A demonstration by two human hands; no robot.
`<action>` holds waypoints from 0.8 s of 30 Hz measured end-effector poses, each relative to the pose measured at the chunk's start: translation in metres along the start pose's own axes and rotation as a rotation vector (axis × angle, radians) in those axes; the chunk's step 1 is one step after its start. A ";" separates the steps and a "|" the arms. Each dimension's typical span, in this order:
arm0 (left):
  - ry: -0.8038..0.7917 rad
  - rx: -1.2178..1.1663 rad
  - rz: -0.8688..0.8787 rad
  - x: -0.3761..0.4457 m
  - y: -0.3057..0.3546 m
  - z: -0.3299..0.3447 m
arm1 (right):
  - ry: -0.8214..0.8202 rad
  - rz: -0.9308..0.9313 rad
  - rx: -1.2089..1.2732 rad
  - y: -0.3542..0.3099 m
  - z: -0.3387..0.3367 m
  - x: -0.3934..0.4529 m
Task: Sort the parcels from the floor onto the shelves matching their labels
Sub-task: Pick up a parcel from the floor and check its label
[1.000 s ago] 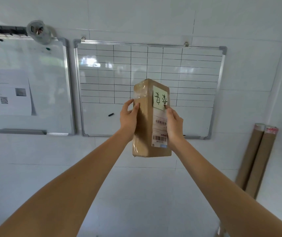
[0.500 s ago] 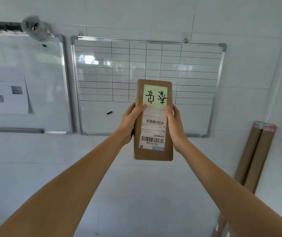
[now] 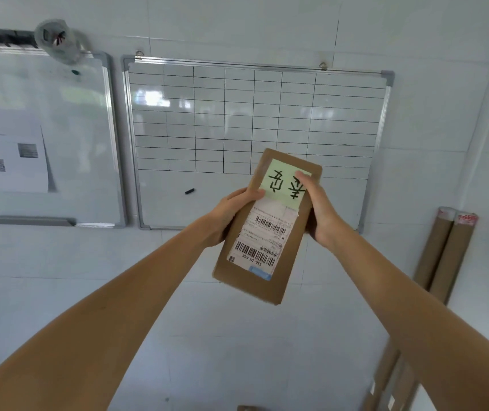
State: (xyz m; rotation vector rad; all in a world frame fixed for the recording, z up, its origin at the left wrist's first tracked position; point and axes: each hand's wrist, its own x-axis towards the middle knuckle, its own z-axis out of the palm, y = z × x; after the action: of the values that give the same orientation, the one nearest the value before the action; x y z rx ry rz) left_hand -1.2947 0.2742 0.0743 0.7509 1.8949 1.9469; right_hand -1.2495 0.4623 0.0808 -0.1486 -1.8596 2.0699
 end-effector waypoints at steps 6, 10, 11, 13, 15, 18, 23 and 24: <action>-0.072 0.053 -0.135 -0.005 0.004 -0.002 | 0.026 0.011 0.016 -0.007 -0.006 0.001; -0.106 0.102 -0.226 -0.009 0.000 -0.007 | 0.126 0.036 0.087 -0.002 -0.005 0.003; -0.107 0.136 -0.257 -0.012 -0.002 -0.010 | 0.167 0.034 0.120 -0.002 -0.006 0.003; -0.076 0.160 -0.313 -0.017 -0.009 -0.020 | 0.247 0.022 0.201 -0.002 -0.012 0.003; -0.067 0.096 -0.346 -0.021 -0.016 -0.033 | 0.317 0.020 0.291 -0.003 -0.016 0.001; -0.081 -0.077 -0.342 -0.027 -0.029 -0.041 | 0.363 0.037 0.389 0.001 -0.018 0.001; 0.008 -0.215 -0.274 -0.028 -0.054 -0.032 | 0.385 0.046 0.427 0.004 -0.013 -0.006; 0.028 -0.218 -0.266 -0.027 -0.055 -0.032 | 0.378 0.054 0.407 0.005 -0.014 -0.007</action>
State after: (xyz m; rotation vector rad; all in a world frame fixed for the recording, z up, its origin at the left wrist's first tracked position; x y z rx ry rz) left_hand -1.2983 0.2359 0.0165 0.3890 1.6634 1.9586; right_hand -1.2393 0.4728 0.0733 -0.4515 -1.2058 2.2205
